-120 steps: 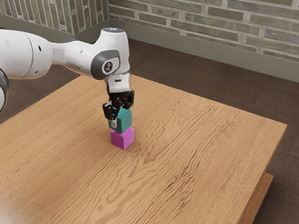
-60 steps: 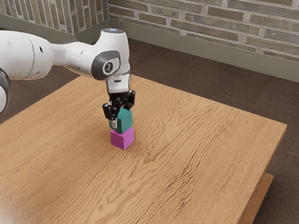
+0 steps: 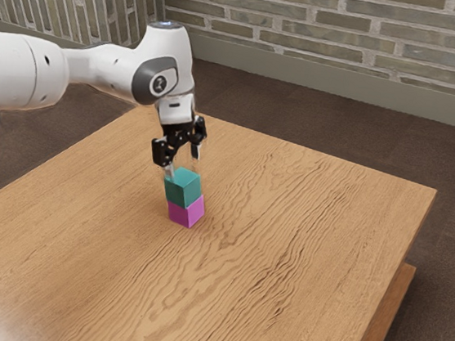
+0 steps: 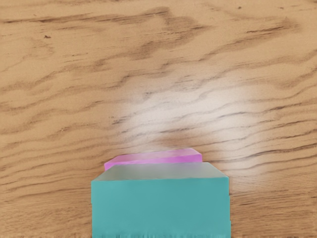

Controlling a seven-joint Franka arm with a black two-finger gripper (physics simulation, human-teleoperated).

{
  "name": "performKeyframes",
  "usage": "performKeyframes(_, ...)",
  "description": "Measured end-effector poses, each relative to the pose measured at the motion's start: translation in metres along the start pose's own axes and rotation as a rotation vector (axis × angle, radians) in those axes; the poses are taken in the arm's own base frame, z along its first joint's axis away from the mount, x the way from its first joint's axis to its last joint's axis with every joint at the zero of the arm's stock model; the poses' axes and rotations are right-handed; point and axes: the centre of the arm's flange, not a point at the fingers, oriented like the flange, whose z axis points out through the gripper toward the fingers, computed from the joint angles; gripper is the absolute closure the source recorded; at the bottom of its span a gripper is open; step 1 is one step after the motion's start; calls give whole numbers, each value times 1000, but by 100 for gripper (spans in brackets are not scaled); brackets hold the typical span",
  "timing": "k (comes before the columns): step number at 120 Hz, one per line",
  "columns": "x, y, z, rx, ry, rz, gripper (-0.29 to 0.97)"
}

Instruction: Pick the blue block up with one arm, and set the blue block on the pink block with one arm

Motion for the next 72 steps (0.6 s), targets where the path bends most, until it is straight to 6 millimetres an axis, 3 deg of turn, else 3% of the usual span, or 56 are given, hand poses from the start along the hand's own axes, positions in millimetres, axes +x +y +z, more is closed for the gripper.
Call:
performKeyframes(8,13,7,-37,35,-5,12,3)
performKeyframes(17,31,28,-104,84,-29,17,2)
performKeyframes(23,40,50,-155,109,-51,-2,1)
performKeyframes(40,55,124,-273,132,-104,-143,1)
performKeyframes(53,61,152,-307,107,-102,-256,0)
performKeyframes(72,53,164,-308,39,-100,-407,0)
